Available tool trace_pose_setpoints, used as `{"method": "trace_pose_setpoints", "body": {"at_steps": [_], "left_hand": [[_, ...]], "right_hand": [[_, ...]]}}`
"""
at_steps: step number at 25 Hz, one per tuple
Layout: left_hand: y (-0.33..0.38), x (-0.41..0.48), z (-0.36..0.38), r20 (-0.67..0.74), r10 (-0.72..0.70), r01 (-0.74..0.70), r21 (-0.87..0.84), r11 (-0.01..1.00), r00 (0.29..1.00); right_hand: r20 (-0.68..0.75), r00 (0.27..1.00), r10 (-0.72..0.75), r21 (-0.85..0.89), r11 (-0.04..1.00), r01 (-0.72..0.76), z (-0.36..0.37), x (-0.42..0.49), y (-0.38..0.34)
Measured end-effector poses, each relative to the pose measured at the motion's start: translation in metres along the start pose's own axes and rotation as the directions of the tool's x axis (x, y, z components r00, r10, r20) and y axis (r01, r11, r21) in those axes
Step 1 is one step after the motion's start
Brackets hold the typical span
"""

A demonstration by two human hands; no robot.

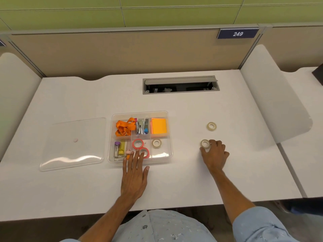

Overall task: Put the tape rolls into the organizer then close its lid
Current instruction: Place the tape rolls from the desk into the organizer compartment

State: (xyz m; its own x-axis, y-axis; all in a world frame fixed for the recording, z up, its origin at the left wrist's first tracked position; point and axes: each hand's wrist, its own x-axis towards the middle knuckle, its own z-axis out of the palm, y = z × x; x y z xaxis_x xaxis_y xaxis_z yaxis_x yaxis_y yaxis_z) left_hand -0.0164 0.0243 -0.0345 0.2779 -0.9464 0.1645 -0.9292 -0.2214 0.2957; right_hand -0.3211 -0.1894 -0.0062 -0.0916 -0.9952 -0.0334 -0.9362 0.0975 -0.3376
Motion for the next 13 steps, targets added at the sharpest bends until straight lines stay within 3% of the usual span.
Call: {"method": "trace_pose_setpoints", "body": {"at_steps": [6, 13], "left_hand": [[0.0, 0.0, -0.002, 0.011, -0.007, 0.007, 0.0, 1.0, 1.0], [0.002, 0.0, 0.0, -0.01, -0.013, 0.013, -0.022, 1.0, 1.0]], "right_hand": [[0.004, 1.0, 0.001, 0.148, 0.989, -0.001, -0.007, -0.004, -0.003], [-0.063, 0.956, -0.287, 0.302, 0.907, 0.292, -0.026, -0.017, -0.084]]}}
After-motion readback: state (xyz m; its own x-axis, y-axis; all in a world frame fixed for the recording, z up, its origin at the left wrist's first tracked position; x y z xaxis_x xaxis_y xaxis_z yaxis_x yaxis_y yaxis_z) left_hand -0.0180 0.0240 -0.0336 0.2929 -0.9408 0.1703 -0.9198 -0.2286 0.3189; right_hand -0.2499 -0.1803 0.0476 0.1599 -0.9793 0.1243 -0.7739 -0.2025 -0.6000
